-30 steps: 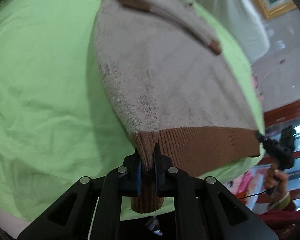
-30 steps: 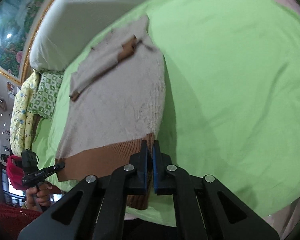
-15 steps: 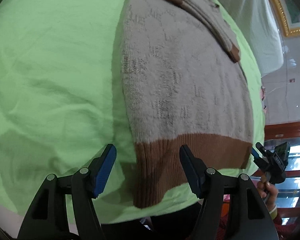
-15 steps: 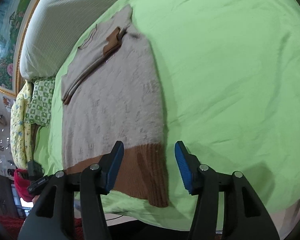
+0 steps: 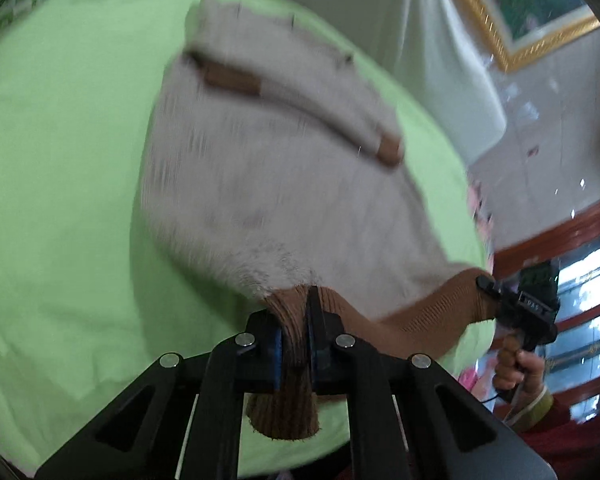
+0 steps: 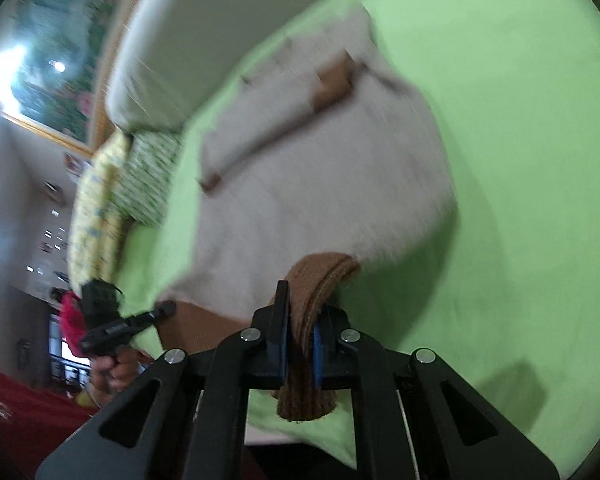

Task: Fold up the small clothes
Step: 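Lift the hem with both grippers and fold it toward the collar, then open both grippers to release the folded hem, then pinch the folded edge with both grippers and straighten it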

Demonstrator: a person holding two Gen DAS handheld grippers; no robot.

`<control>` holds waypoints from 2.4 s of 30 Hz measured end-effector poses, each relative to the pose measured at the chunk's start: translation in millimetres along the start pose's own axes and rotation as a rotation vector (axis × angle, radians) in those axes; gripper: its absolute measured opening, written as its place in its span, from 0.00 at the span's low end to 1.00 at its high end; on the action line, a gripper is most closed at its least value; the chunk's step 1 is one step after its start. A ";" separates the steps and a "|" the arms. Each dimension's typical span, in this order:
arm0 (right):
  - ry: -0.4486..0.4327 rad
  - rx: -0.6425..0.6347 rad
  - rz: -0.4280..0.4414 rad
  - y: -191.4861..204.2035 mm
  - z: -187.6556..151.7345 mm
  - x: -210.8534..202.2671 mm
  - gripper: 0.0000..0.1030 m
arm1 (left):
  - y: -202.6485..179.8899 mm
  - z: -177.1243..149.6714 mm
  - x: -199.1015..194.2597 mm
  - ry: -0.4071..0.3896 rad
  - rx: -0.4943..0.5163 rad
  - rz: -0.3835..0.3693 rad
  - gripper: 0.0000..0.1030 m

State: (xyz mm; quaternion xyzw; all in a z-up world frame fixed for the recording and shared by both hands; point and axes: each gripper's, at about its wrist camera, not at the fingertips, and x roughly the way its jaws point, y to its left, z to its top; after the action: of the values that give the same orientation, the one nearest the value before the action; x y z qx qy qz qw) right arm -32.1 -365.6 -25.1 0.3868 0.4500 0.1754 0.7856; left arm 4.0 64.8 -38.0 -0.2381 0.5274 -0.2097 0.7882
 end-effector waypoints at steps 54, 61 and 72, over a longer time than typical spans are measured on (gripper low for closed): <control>-0.188 0.030 -0.242 -58.7 267.5 126.8 0.58 | 29.1 248.1 105.3 -0.192 -0.060 0.292 0.68; -0.097 0.049 -0.310 -79.5 202.1 121.6 0.58 | 52.4 181.0 106.1 -0.122 -0.153 0.311 0.68; -0.035 -0.038 -0.302 -69.1 181.2 128.9 0.08 | 57.0 169.3 114.5 -0.106 -0.136 0.327 0.12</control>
State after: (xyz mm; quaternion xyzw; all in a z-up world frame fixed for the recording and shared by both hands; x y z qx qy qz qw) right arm 184.4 -411.0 -98.1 0.3028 0.4860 0.0566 0.8179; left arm 207.0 69.8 -99.9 -0.2126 0.5299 -0.0296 0.8204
